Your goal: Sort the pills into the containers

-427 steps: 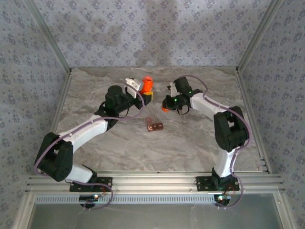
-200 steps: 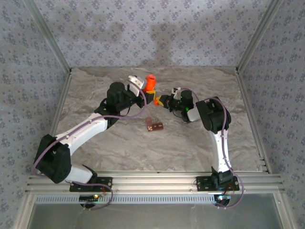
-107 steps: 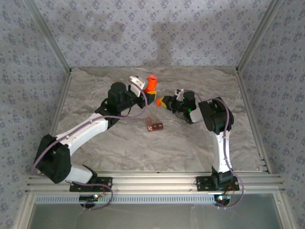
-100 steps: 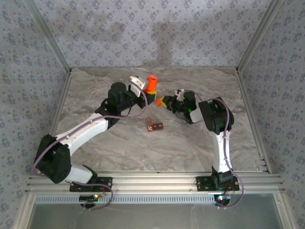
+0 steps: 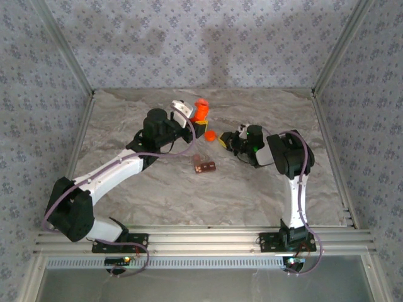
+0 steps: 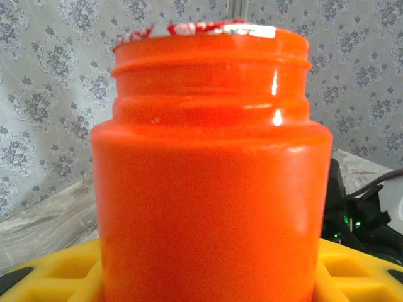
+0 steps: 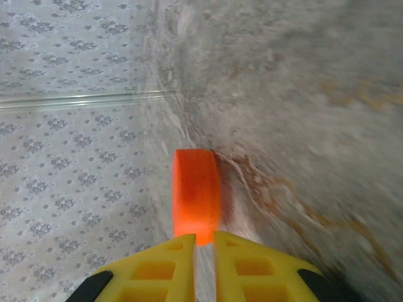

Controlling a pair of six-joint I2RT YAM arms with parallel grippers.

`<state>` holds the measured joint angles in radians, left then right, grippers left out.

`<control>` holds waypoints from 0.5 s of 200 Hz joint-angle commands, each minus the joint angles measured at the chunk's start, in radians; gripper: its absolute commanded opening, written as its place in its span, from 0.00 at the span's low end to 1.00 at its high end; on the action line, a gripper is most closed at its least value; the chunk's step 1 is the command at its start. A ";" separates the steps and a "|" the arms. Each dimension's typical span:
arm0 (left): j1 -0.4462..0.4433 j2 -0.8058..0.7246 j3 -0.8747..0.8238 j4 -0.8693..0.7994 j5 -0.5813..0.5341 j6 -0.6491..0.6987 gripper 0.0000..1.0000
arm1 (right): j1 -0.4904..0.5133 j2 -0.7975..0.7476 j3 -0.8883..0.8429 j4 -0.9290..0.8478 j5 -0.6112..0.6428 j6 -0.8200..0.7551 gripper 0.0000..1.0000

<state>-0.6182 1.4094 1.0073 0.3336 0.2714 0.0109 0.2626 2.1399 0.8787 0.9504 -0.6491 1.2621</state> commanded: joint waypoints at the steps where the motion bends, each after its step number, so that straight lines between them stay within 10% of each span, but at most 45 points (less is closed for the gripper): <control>1: -0.008 -0.007 0.041 0.031 -0.003 0.015 0.00 | -0.022 -0.050 -0.058 -0.080 0.039 -0.031 0.21; 30: -0.009 -0.015 0.022 0.048 -0.006 0.012 0.00 | -0.037 -0.174 -0.084 -0.211 0.029 -0.116 0.37; 100: 0.042 -0.063 -0.038 0.101 -0.038 0.005 0.00 | 0.049 -0.278 0.406 -1.309 0.230 -0.828 0.63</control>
<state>-0.6086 1.4014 0.9920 0.3683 0.2481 0.0109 0.2592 1.8526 1.1141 0.1116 -0.5518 0.7563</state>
